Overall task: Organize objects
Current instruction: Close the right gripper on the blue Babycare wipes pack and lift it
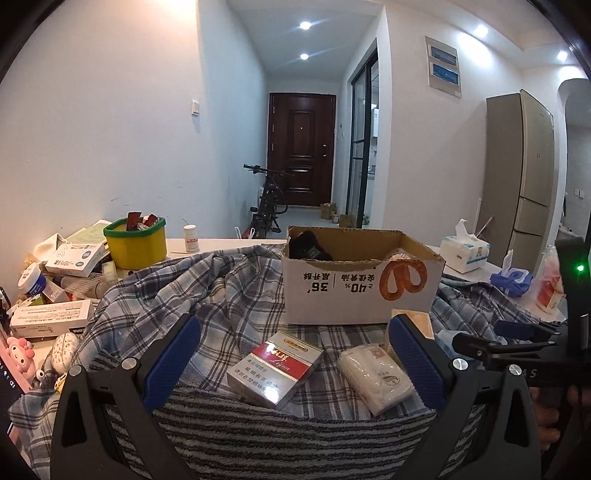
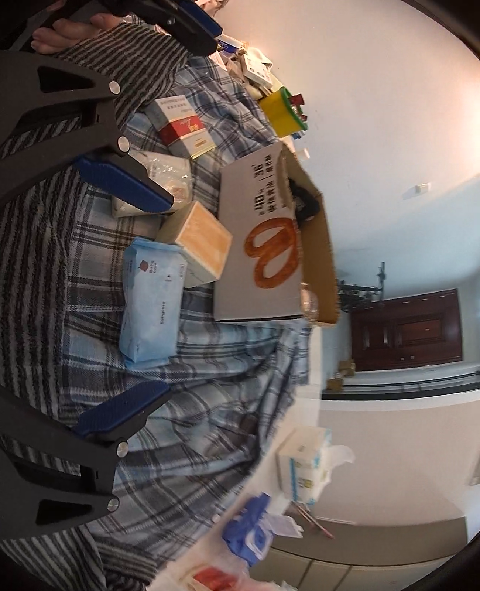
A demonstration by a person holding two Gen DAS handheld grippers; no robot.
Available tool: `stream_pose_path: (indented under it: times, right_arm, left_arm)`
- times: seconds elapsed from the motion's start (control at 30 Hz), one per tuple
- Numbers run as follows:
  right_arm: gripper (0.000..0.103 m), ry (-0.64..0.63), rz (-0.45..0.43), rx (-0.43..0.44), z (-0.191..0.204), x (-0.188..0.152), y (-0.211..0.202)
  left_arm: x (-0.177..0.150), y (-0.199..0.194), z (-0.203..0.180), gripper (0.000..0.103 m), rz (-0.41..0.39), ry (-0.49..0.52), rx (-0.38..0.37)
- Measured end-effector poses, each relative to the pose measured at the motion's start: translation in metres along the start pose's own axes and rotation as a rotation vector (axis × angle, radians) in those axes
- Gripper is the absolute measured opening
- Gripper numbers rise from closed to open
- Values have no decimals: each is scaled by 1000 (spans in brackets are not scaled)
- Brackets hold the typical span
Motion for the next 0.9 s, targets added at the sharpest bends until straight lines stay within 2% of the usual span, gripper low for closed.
stream_pose_path:
  times: [0.3, 0.37, 0.6, 0.67, 0.73, 0.83, 0.9]
  right_arm:
    - [79, 21, 78, 19, -3, -12, 18]
    - [69, 26, 93, 27, -3, -15, 21]
    - [54, 9, 63, 25, 1, -12, 15]
    - [46, 2, 46, 26, 2, -10, 12]
    - [48, 3, 37, 30, 1, -8, 9]
    - [75, 21, 33, 17, -3, -7, 9]
    - [81, 35, 38, 20, -6, -7, 10]
  left_arm:
    - [-4, 7, 0, 103, 33, 1, 1]
    - [-5, 8, -1, 103, 37, 6, -1]
    - [-7, 9, -4, 103, 45, 12, 2]
    - [-8, 10, -3, 103, 51, 6, 2]
    - [-8, 11, -1, 103, 52, 2, 1]
    - [-8, 11, -1, 103, 51, 5, 2]
    - [-8, 11, 0, 103, 52, 6, 2]
Point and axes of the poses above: each gripper's, at about its wrist camera, not at the fingertips, and y roughly the way its jaws point, z to its left, x to its top, the point moved 10 cm from there along y, roughly the way its jaws point, and after that the axes turned 2 degrees about x, right-handed, at the moved point
